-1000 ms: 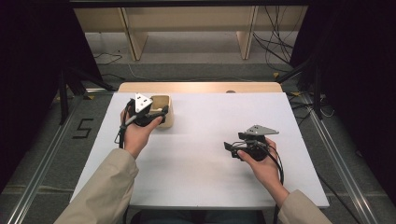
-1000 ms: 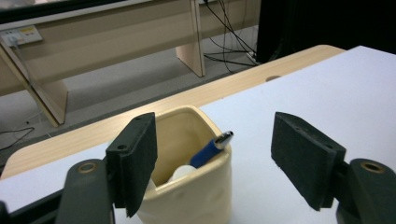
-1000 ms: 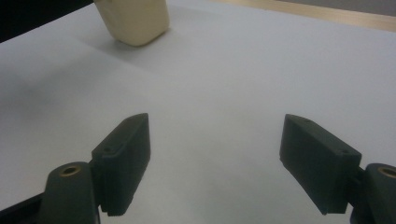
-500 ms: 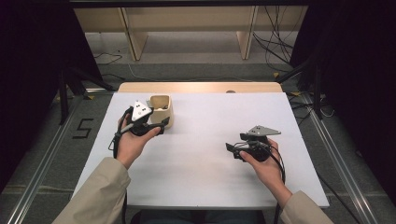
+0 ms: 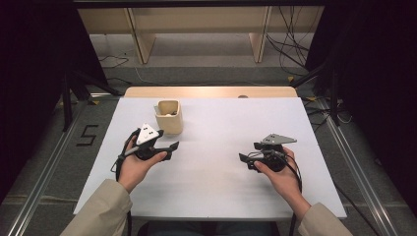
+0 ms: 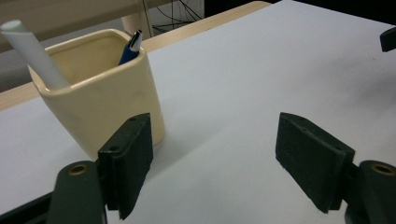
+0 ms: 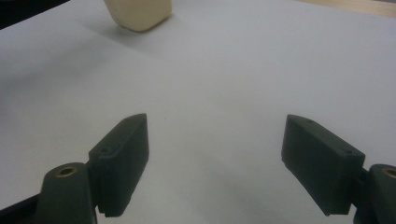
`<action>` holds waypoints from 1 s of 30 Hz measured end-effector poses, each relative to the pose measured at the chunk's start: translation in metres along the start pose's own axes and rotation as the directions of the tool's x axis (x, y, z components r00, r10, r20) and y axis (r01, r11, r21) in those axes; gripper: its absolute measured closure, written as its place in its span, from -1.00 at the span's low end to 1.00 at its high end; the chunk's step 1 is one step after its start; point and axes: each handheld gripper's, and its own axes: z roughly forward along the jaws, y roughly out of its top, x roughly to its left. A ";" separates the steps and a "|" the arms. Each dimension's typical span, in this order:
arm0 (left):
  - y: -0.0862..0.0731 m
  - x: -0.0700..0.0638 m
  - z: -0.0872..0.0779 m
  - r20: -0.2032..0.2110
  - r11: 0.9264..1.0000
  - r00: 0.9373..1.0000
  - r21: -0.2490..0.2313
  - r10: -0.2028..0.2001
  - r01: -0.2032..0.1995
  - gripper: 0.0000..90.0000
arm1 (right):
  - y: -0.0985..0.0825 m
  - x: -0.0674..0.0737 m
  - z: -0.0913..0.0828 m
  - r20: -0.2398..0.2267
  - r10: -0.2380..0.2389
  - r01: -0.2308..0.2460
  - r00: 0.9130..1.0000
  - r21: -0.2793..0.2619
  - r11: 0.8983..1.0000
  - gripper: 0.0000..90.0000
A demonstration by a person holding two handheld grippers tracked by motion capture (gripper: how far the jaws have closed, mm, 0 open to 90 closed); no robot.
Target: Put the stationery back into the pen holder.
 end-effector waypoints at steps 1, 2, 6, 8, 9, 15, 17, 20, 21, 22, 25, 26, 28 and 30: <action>-0.002 -0.001 -0.001 0.005 1.000 1.000 0.001 0.000 0.000 -0.39 | 0.000 0.000 0.000 -0.002 -0.001 0.001 1.000 0.000 1.000 -0.47; -0.004 -0.001 -0.001 0.009 1.000 1.000 0.004 0.002 -0.002 -0.40 | -0.001 0.000 0.000 -0.003 -0.002 0.002 1.000 0.001 1.000 -0.47; -0.010 -0.004 -0.004 0.026 1.000 1.000 0.010 0.006 -0.007 -0.40 | -0.003 0.000 -0.001 -0.006 -0.002 0.002 1.000 0.002 1.000 -0.47; -0.014 -0.004 -0.005 0.030 1.000 1.000 0.016 0.010 -0.010 -0.40 | -0.004 -0.001 -0.002 -0.006 -0.002 0.002 1.000 0.007 1.000 -0.47; -0.016 -0.004 -0.006 0.032 1.000 0.999 0.019 0.014 -0.015 -0.40 | -0.004 -0.001 -0.002 -0.008 0.001 -0.001 1.000 0.008 1.000 -0.47; -0.026 -0.005 -0.010 0.052 0.999 0.999 0.033 0.011 -0.013 -0.40 | -0.007 -0.001 -0.003 -0.010 -0.002 0.003 1.000 0.013 1.000 -0.47; -0.029 -0.006 -0.012 0.062 0.999 0.998 0.038 0.016 -0.018 -0.41 | -0.007 -0.001 -0.004 -0.011 -0.003 0.003 1.000 0.015 1.000 -0.47; -0.035 -0.007 -0.015 0.072 0.999 0.997 0.042 0.020 -0.023 -0.41 | -0.009 -0.001 -0.005 -0.015 -0.004 0.004 1.000 0.017 1.000 -0.47; -0.036 -0.008 -0.016 0.074 0.999 0.997 0.046 0.022 -0.025 -0.41 | -0.009 -0.001 -0.006 -0.015 -0.004 0.004 1.000 0.018 1.000 -0.47; -0.038 -0.008 -0.017 0.078 0.998 0.997 0.051 0.020 -0.024 -0.41 | -0.010 -0.001 -0.006 -0.015 -0.006 0.006 1.000 0.019 1.000 -0.47; -0.043 -0.010 -0.020 0.086 0.998 0.996 0.059 0.025 -0.030 -0.41 | -0.012 -0.001 -0.007 -0.020 -0.008 0.008 1.000 0.021 1.000 -0.47; -0.045 -0.010 -0.022 0.085 0.997 0.996 0.062 0.032 -0.037 -0.41 | -0.013 -0.001 -0.008 -0.022 -0.010 0.010 1.000 0.026 1.000 -0.47; -0.049 -0.011 -0.024 0.086 0.997 0.996 0.067 0.033 -0.039 -0.41 | -0.015 -0.001 -0.009 -0.023 -0.010 0.011 1.000 0.025 1.000 -0.47; -0.053 -0.011 -0.026 0.090 0.997 0.995 0.071 0.035 -0.041 -0.42 | -0.016 -0.001 -0.011 -0.028 -0.011 0.012 1.000 0.026 1.000 -0.47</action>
